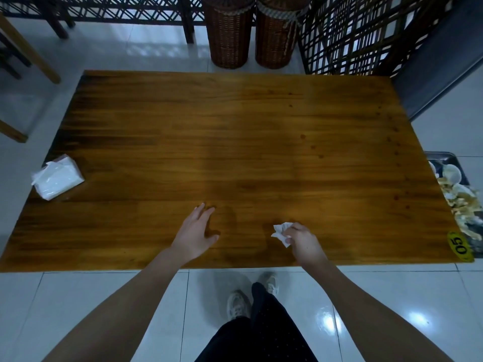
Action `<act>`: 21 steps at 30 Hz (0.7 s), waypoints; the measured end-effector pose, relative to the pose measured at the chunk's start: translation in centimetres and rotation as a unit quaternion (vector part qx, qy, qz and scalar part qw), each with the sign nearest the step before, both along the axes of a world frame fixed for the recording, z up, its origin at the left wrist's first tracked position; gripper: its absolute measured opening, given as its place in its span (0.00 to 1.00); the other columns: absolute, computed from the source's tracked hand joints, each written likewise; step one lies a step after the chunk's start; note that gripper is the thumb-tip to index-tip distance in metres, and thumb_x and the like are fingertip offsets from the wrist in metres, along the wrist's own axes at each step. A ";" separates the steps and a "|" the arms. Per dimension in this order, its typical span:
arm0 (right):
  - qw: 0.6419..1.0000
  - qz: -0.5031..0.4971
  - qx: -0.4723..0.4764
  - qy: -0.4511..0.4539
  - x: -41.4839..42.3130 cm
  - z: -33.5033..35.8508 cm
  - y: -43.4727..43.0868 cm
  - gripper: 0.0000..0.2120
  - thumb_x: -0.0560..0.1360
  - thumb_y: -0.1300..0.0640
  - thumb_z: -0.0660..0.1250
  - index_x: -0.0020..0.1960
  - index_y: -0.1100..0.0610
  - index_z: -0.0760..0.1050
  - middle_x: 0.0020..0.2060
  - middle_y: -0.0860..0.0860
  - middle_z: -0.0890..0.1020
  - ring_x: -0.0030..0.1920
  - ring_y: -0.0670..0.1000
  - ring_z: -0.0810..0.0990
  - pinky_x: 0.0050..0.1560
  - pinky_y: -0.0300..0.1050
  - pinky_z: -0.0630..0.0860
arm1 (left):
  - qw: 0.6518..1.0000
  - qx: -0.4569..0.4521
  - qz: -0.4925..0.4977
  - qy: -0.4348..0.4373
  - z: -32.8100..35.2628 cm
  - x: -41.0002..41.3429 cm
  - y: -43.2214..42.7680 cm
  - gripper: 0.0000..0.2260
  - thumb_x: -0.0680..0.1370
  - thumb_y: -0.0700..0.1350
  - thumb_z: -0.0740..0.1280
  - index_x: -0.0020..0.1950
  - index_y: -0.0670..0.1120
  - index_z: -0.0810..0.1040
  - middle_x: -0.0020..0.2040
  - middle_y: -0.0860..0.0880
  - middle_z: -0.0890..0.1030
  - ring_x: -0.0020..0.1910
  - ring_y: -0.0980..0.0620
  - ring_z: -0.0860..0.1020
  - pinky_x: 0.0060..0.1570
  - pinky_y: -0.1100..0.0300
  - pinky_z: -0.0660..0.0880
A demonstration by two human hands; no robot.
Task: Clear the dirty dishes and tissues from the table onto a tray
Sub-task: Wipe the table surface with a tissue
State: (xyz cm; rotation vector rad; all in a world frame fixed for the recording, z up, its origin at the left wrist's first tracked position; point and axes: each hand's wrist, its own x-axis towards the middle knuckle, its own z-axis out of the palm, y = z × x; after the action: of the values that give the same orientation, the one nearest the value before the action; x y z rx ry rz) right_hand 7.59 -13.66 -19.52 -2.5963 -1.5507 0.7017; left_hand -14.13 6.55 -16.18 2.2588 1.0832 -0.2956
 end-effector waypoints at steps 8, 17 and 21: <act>0.999 -0.024 0.029 0.023 0.3 0.5 0.4 0.17 0.72 0.72 0.60 0.56 0.58 0.77 0.54 0.53 0.75 0.54 0.51 0.72 0.48 0.39 0.72 | 1.000 0.002 0.001 0.001 -0.3 1.0 1.3 0.37 0.75 0.53 0.70 0.78 0.54 0.53 0.79 0.51 0.50 0.77 0.48 0.50 0.73 0.51 0.54; 0.993 -0.041 0.078 0.073 2.9 1.0 3.9 0.18 0.79 0.66 0.57 0.66 0.55 0.73 0.54 0.54 0.74 0.50 0.51 0.75 0.46 0.41 0.75 | 0.999 -0.024 0.025 0.014 -0.7 3.3 2.8 0.36 0.76 0.52 0.69 0.78 0.54 0.52 0.79 0.52 0.48 0.77 0.48 0.48 0.74 0.50 0.52; 0.996 0.053 0.059 0.050 3.9 0.1 5.1 0.10 0.80 0.60 0.57 0.58 0.54 0.74 0.48 0.47 0.70 0.47 0.48 0.72 0.38 0.36 0.66 | 0.999 -0.032 0.033 0.020 -1.0 4.5 3.8 0.36 0.76 0.53 0.69 0.78 0.54 0.52 0.79 0.52 0.48 0.77 0.49 0.48 0.74 0.50 0.53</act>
State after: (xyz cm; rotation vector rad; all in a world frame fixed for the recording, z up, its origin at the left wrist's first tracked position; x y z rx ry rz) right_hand 11.53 -8.52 -19.44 -2.3726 -1.6556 0.7116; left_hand -9.65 10.34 -17.16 2.1657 1.1503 -0.3454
